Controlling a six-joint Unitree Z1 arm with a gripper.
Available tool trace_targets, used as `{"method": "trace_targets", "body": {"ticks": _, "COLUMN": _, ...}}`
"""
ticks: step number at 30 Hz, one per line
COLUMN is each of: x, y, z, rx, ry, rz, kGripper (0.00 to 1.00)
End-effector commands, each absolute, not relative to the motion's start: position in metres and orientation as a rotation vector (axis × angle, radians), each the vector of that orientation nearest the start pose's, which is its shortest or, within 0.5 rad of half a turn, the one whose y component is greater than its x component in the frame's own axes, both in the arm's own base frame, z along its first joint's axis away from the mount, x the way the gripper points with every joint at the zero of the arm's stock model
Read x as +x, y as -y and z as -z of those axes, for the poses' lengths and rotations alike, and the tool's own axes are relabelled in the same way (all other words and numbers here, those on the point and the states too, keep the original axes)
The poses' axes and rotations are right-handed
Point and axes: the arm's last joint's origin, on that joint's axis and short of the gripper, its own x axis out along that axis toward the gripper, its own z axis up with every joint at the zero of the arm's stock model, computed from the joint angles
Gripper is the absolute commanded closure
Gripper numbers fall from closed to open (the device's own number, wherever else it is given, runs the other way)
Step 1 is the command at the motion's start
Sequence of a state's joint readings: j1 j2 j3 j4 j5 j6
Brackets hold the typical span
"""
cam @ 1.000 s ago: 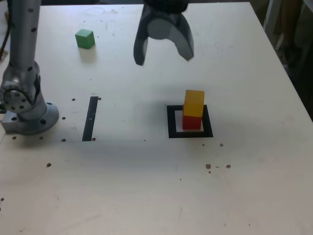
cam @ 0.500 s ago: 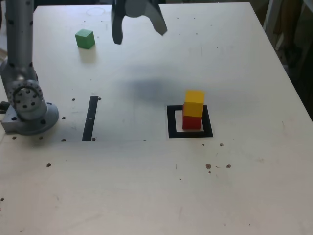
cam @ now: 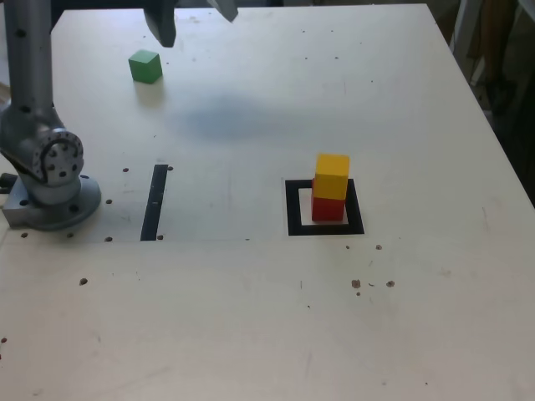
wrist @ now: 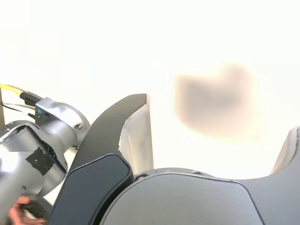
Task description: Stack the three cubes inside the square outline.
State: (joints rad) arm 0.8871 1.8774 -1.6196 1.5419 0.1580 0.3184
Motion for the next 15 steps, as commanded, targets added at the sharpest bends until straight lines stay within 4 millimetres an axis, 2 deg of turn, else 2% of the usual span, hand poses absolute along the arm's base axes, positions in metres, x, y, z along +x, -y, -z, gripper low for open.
{"method": "trace_targets", "body": {"ticks": 1, "x": 0.181, "y": -0.248, "z": -0.321, "rx": -0.473, "ry": -1.805, "rz": -0.478, "kGripper": 0.01}}
{"method": "trace_targets", "body": {"ticks": 6, "x": 0.161, "y": -0.268, "z": -0.316, "rx": -0.566, "ry": -1.803, "rz": -0.560, "kGripper": 0.01}}
{"method": "trace_targets", "body": {"ticks": 15, "x": 0.138, "y": -0.295, "z": -0.294, "rx": -0.696, "ry": -1.833, "rz": -0.632, "kGripper": 0.01}}
